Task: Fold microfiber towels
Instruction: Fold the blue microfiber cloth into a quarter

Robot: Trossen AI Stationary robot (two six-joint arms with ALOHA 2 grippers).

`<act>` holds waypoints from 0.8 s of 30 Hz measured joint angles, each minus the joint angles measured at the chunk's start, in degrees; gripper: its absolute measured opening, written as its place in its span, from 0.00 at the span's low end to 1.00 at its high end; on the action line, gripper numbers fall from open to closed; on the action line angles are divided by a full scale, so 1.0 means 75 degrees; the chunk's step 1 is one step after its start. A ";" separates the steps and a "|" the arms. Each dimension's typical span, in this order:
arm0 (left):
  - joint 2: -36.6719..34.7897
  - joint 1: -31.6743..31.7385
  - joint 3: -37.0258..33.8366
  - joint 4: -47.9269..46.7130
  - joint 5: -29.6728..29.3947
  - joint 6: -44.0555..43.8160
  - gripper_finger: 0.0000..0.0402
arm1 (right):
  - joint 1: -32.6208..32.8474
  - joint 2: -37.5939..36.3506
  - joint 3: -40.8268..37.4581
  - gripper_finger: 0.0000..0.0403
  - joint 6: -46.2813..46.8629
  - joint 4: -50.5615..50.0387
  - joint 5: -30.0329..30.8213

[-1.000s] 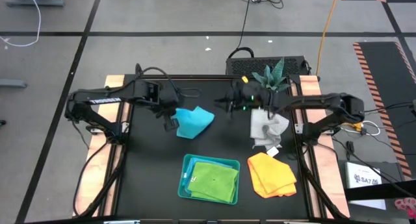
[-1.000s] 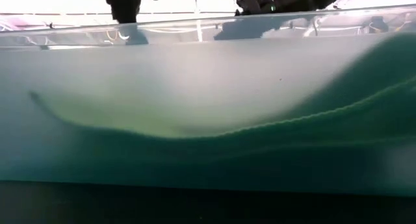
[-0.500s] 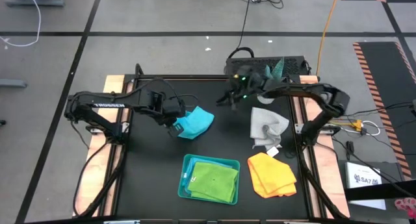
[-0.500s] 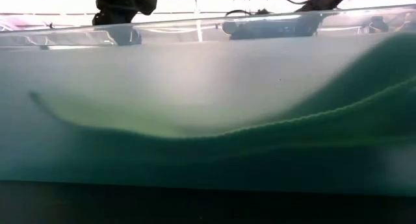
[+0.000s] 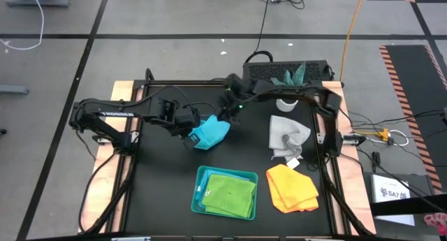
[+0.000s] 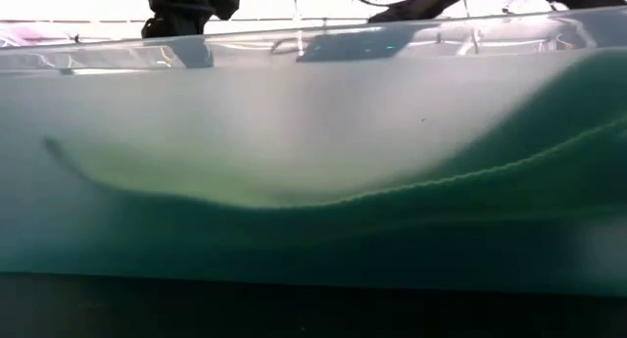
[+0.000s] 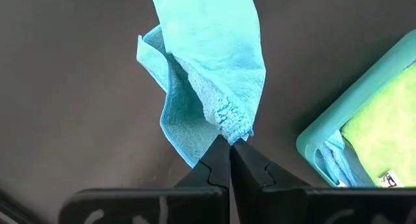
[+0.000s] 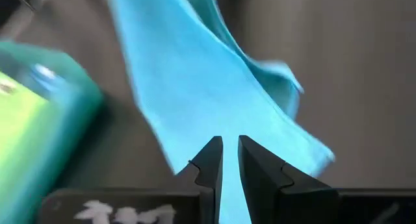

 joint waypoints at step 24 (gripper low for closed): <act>0.0000 -0.0025 0.0000 0.0021 0.0001 -0.0178 0.03 | -0.0019 0.1737 0.1467 0.43 0.0994 -0.1194 0.0901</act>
